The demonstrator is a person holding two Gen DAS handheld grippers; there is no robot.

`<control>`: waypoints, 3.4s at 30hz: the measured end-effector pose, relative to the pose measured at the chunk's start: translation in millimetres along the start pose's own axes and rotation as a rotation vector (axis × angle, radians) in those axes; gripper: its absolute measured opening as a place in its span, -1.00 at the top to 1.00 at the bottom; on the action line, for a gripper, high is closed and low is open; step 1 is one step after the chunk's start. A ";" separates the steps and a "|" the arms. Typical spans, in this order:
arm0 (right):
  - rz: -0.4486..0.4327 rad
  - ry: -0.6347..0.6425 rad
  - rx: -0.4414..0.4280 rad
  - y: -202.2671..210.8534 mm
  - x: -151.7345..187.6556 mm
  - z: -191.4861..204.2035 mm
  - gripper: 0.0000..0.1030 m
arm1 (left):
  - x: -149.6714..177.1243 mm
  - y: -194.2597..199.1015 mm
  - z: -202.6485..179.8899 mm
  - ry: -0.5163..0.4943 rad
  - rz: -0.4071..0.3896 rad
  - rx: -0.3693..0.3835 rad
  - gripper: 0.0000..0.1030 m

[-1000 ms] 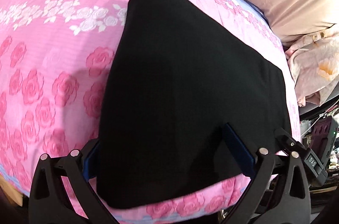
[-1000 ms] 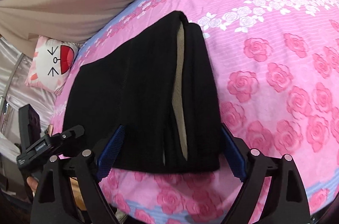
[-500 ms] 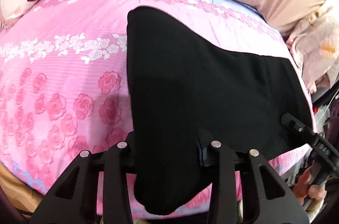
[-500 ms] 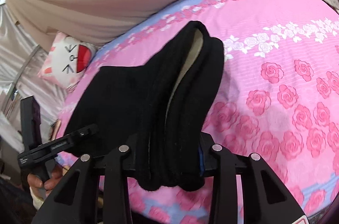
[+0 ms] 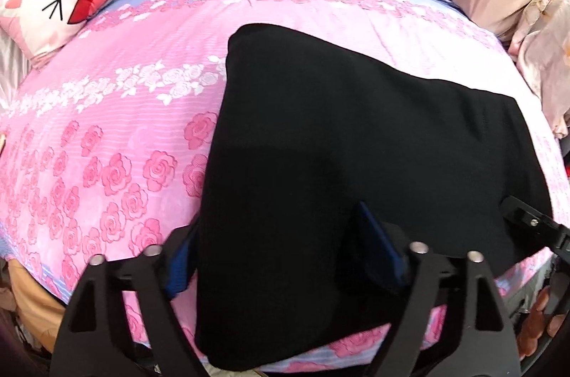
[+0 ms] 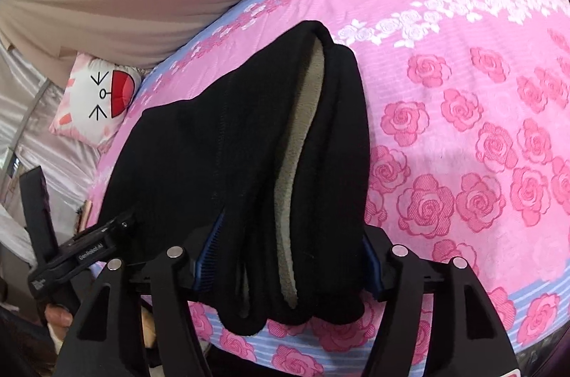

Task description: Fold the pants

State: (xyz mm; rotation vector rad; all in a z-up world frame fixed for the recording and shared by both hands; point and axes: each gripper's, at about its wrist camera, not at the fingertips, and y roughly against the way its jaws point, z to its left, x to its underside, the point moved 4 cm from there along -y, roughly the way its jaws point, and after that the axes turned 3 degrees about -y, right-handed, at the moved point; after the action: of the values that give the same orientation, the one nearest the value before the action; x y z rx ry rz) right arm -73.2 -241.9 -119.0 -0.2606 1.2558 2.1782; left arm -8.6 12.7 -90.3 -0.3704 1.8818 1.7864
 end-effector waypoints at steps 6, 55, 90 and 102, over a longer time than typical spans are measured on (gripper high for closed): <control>-0.001 -0.003 -0.015 -3.0 1.4 2.6 -0.48 | 0.2 -23.0 16.3 0.137 0.056 0.135 -0.91; -0.673 0.466 -0.262 206.4 -152.4 200.0 0.32 | -175.7 260.9 3.3 -0.119 -0.809 0.237 0.33; -0.413 0.217 -0.142 -126.9 -328.9 60.4 0.31 | -317.0 -94.5 -0.5 -0.065 -0.459 0.110 0.33; -0.204 0.134 0.032 -185.7 -314.7 17.2 -0.45 | -293.5 -152.4 12.7 -0.038 -0.277 0.086 -0.06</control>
State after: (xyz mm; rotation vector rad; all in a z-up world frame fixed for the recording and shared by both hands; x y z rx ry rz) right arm 289.6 -285.9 -102.5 -0.5063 1.2756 1.9921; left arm 317.9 -33.2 -61.3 -0.5328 1.7772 1.5148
